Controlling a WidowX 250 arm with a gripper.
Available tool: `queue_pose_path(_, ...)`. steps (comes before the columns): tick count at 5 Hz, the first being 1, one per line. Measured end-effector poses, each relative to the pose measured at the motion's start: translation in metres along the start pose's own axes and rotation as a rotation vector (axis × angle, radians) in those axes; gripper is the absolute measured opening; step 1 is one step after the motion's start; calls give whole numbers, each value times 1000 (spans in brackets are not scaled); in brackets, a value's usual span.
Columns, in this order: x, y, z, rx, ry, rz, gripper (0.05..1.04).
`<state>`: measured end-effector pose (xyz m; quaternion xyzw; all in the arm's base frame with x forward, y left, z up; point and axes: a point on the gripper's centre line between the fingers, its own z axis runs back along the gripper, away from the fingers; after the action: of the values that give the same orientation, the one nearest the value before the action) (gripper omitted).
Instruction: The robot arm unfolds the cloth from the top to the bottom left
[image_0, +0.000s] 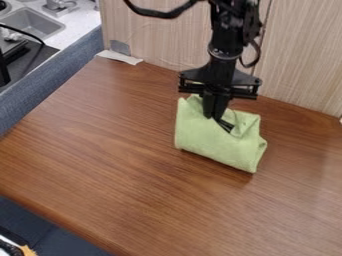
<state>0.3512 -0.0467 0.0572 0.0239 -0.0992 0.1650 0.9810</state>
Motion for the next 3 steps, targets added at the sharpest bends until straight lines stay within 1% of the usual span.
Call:
queue_pose_path(1, -14, 5, 18, -20, -27, -20, 55)
queue_pose_path(2, -38, 9, 28, -37, -38, -60, 55)
queue_pose_path(3, -69, 21, 24, -30, -29, -107, 55)
